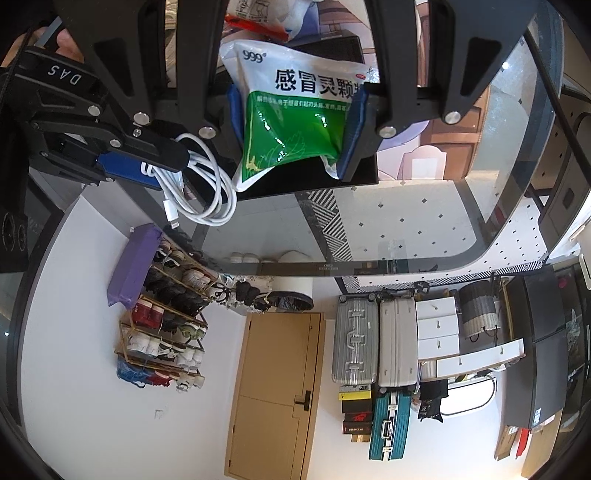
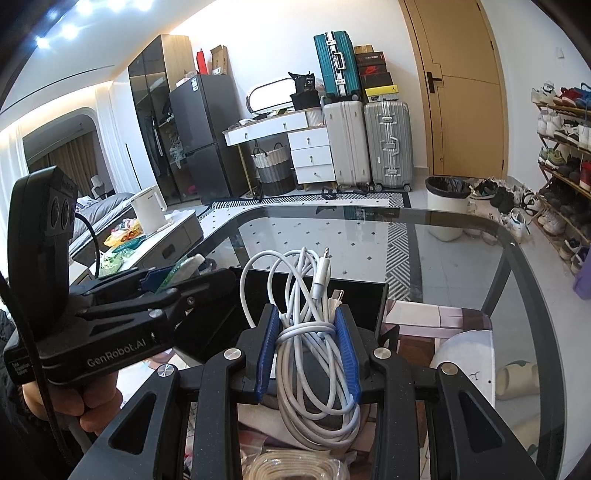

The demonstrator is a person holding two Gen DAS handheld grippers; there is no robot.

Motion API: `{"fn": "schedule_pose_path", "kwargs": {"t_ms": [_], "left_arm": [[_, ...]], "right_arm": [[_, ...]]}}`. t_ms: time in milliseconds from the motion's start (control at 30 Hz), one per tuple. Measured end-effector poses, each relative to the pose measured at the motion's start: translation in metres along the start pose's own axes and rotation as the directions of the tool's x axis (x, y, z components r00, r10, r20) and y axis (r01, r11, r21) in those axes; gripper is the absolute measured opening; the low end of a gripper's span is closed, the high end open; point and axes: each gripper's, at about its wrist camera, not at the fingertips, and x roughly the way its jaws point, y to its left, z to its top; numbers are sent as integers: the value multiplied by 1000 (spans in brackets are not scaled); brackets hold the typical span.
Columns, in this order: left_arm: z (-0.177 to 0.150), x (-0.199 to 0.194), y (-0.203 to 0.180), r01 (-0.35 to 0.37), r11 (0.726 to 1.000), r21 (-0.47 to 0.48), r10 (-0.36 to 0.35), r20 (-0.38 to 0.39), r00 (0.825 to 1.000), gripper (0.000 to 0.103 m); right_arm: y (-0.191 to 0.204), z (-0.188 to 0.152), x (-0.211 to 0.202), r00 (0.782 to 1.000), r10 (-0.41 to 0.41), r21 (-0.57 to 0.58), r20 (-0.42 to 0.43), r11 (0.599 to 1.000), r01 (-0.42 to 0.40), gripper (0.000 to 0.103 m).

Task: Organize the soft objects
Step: 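Carry the packet with the left tool and cable with the right tool into the black box, release, then move the right tool toward the bagged white rope coil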

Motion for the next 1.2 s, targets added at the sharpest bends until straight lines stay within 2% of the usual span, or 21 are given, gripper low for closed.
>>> {"fn": "schedule_pose_path", "kwargs": {"t_ms": [133,200,233,300,400,433,467,533,600,633,667,700,900,1200], "left_arm": [[-2,7,-1,-13,1000,11,13,-15,1000,46],[-2,8,-2,-20,1000,17,20,-25,999,52],[-3,7,-3,-18,1000,20,18,-24,1000,55],[-4,5,-3,-17,1000,26,18,-23,1000,61],[-4,-3,-4,-21,999,35,22,-14,1000,74],[-4,-6,-5,-25,999,38,25,-10,1000,83],[-3,-8,-5,-28,999,40,28,-5,1000,87],[-3,-15,-6,-27,999,41,27,3,1000,92],[-3,-20,-4,-25,999,33,25,8,1000,93],[-4,-22,-3,-24,999,31,24,11,1000,96],[-4,-25,-3,-26,999,28,26,13,1000,103],[-5,-30,-2,-28,999,24,27,23,999,103],[-15,-45,-2,-35,999,40,33,37,999,103],[-34,-58,3,-68,997,43,67,34,997,103]], "right_arm": [[-1,2,5,1000,6,-2,-3,1000,-6,32],[-3,3,6,1000,5,1,9,1000,-5,33],[-3,4,4,1000,-2,2,12,1000,2,38],[-4,4,1,1000,-7,0,21,1000,7,40],[-5,4,-4,1000,-13,-3,28,1000,13,44],[-5,4,-7,999,-17,-4,32,1000,17,46],[-6,3,-11,999,-21,-5,34,1000,21,48],[-7,2,-19,999,-23,-7,45,1000,23,63],[-6,-2,-28,998,-24,-6,61,1000,25,75],[-6,-4,-32,997,-26,-3,69,1000,26,84],[-6,-6,-36,997,-26,1,73,1000,26,88],[-5,-8,-39,997,-24,3,75,1000,24,94],[-1,-19,-52,997,-24,-18,68,1000,25,102],[7,-35,-58,999,-25,-29,41,999,27,102]]}}
